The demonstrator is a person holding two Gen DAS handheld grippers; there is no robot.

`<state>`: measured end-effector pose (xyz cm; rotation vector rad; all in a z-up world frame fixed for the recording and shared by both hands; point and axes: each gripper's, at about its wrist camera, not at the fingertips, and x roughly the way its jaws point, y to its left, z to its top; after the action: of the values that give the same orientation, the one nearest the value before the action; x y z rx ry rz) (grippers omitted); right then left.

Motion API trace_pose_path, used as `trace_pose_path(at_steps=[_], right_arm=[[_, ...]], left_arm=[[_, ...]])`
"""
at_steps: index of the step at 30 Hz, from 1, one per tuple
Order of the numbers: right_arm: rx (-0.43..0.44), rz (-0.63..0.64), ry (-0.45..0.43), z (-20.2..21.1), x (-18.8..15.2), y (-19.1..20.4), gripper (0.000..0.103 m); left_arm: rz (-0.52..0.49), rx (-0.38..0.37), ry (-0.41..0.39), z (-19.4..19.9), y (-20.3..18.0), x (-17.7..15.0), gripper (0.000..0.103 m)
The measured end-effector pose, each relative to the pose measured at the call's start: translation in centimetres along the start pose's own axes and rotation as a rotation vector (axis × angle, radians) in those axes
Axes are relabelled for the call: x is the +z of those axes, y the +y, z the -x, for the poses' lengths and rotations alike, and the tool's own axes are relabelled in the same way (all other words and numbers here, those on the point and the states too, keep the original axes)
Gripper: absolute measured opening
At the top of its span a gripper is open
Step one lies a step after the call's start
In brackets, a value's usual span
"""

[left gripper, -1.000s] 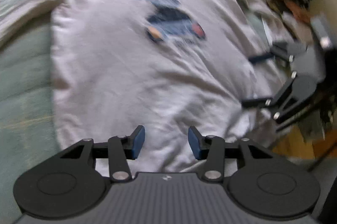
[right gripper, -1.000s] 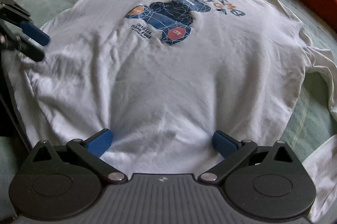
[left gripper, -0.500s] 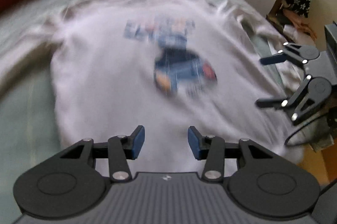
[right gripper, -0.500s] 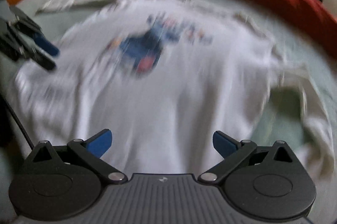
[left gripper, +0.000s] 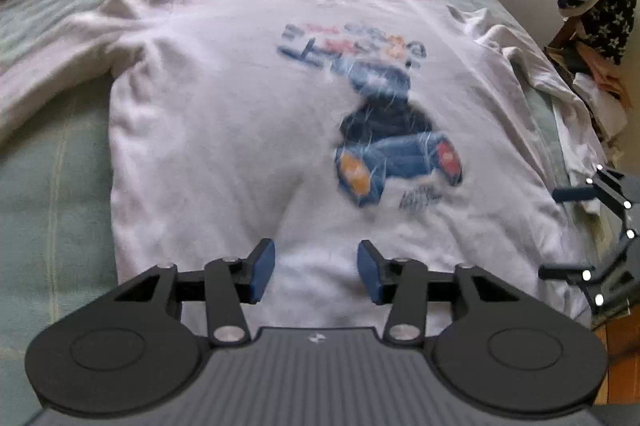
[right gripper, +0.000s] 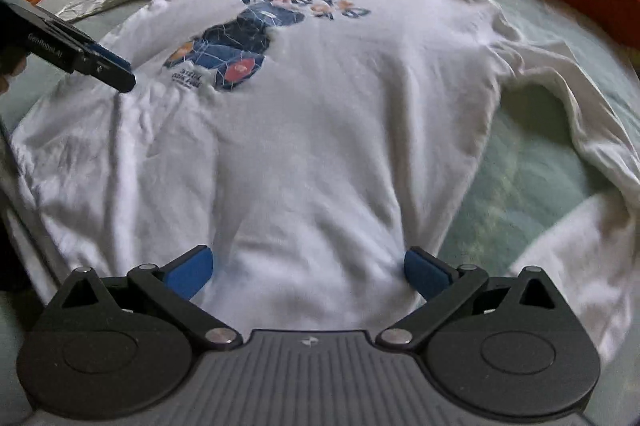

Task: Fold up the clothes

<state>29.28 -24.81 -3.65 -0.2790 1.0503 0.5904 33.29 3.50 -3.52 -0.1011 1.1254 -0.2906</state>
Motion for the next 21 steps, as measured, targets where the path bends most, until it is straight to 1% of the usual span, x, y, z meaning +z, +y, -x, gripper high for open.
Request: trace_pose_path(at_steps=[1, 4, 7, 9, 11, 13, 15, 17, 19, 21], right_arm=[[-0.001, -0.007, -0.008, 0.2, 0.4, -0.1, 0.103], [-0.029, -0.029, -0.101, 0.5, 2.2, -0.9, 0.103], [-0.049, -0.038, -0.155, -0.8, 4.4, -1.7, 0.103], [-0.067, -0.041, -0.197, -1.8, 5.5, -2.3, 0.103], [-0.079, -0.060, -0.159, -3.3, 6.0, -3.0, 0.103], [-0.099, -0.082, -0.113, -4.1, 5.7, -3.7, 0.103], [-0.087, -0.104, -0.121, -3.4, 4.3, -4.2, 0.103], [-0.090, -0.125, -0.095, -2.9, 3.0, -4.6, 0.103], [-0.094, -0.145, -0.077, -2.2, 2.0, -4.8, 0.103], [-0.096, -0.157, -0.078, -1.3, 1.7, -5.0, 0.103]], left_arm=[[-0.023, -0.011, -0.027, -0.1, -0.5, 1.0, 0.045], [-0.085, -0.053, -0.109, -1.1, -2.1, 4.5, 0.046], [-0.123, -0.101, -0.182, -2.9, -4.2, 7.7, 0.046], [-0.144, -0.109, -0.179, -4.3, -5.6, 8.8, 0.047], [-0.164, -0.107, -0.160, -5.9, -6.7, 9.7, 0.048], [-0.184, -0.105, -0.142, -7.4, -7.7, 10.7, 0.050], [-0.167, -0.074, -0.081, -8.7, -7.4, 10.6, 0.050], [-0.135, -0.079, -0.077, -8.4, -6.8, 10.4, 0.050], [-0.106, -0.065, -0.072, -7.6, -6.8, 10.9, 0.047], [-0.115, -0.075, -0.107, -6.8, -7.1, 11.9, 0.046]])
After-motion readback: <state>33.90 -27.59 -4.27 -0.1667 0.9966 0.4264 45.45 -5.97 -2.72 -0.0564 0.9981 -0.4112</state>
